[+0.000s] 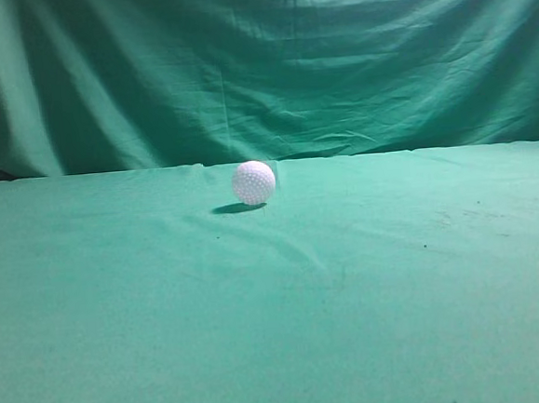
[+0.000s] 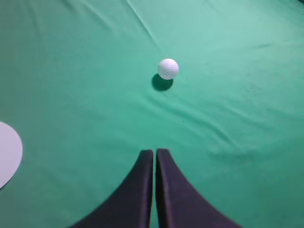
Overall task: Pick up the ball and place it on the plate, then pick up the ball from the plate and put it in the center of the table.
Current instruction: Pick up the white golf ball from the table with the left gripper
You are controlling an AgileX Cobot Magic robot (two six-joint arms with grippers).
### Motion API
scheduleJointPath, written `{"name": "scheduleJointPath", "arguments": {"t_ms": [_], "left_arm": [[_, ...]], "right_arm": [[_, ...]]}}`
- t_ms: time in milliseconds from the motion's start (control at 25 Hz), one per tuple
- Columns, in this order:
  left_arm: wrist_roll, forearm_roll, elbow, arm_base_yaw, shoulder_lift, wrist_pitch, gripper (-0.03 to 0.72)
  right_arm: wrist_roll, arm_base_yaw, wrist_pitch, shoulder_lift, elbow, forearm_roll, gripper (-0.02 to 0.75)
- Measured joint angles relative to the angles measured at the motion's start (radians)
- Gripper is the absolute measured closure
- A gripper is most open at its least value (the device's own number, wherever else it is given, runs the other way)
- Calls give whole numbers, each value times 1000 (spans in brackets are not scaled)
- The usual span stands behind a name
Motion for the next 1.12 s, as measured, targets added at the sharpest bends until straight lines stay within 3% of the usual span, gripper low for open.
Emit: {"name": "scheduleJointPath", "arguments": {"t_ms": [160, 400, 600, 800, 920, 1080, 1120], "left_arm": [[79, -25, -87, -85, 160, -8, 688], [97, -13, -238, -196, 459, -81, 688], [91, 130, -404, -285, 726, -77, 688], [63, 199, -542, -331, 896, -71, 688], [57, 245, -690, -374, 1046, -62, 688], [57, 267, -814, -383, 1173, -43, 688], [57, 270, -842, -383, 1201, -34, 655]], "right_arm": [[0, 0, 0, 0, 0, 0, 738], [0, 0, 0, 0, 0, 0, 738], [0, 0, 0, 0, 0, 0, 738], [0, 0, 0, 0, 0, 0, 738], [0, 0, 0, 0, 0, 0, 738], [0, 0, 0, 0, 0, 0, 738], [0, 0, 0, 0, 0, 0, 738]]}}
